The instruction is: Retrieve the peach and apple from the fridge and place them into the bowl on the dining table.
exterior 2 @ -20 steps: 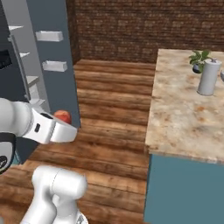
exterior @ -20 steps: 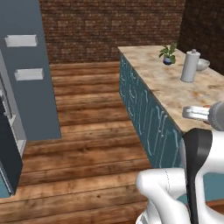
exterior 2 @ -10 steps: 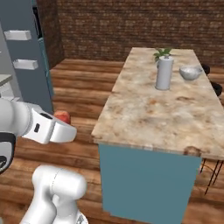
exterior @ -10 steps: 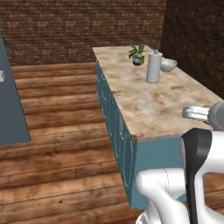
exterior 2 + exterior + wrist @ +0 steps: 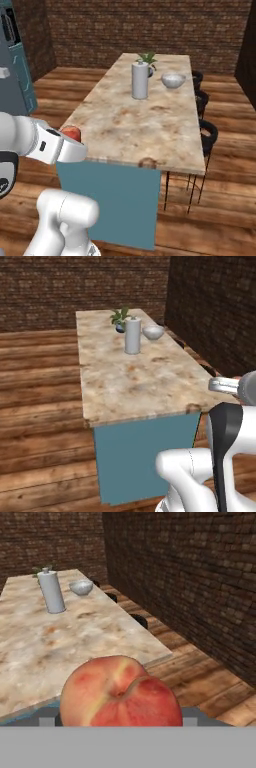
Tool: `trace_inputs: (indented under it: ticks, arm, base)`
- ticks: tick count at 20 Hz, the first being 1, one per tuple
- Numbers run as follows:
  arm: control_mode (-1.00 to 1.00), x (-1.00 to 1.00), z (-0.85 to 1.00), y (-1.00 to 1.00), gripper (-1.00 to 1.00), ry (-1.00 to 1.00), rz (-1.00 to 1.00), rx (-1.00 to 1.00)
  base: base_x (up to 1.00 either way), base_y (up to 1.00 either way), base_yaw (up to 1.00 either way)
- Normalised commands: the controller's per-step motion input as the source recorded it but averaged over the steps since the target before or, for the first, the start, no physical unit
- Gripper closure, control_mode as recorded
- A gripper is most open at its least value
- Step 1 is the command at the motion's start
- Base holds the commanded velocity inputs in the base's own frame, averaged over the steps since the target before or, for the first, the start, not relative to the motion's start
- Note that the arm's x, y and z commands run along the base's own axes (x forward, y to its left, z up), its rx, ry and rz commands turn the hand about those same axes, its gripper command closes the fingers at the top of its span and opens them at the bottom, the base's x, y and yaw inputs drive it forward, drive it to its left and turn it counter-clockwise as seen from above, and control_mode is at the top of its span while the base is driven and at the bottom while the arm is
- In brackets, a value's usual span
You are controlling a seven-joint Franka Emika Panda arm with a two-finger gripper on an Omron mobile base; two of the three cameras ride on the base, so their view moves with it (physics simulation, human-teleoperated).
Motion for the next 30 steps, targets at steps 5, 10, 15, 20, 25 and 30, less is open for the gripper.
trace_inputs:
  ticks: [5,10,15,20,25,30]
  arm:
    - [1.0,0.0,0.0,0.0,1.0,0.0,0.0,0.0]
    - [1.0,0.0,0.0,0.0,1.0,0.0,0.0,0.0]
    - [1.0,0.0,0.0,0.0,1.0,0.0,0.0,0.0]
    - [1.0,0.0,0.0,0.0,1.0,0.0,0.0,0.0]
    - [1.0,0.0,0.0,0.0,1.0,0.0,0.0,0.0]
    - [1.0,0.0,0.0,0.0,1.0,0.0,0.0,0.0]
  base:
    - [0.13,-1.0,-0.06]
    - [0.14,-1.0,-0.06]
    - [0.23,-1.0,-0.05]
    - [0.19,-1.0,-0.02]
    - [0.2,-1.0,-0.01]
    - [0.91,-0.62,0.01]
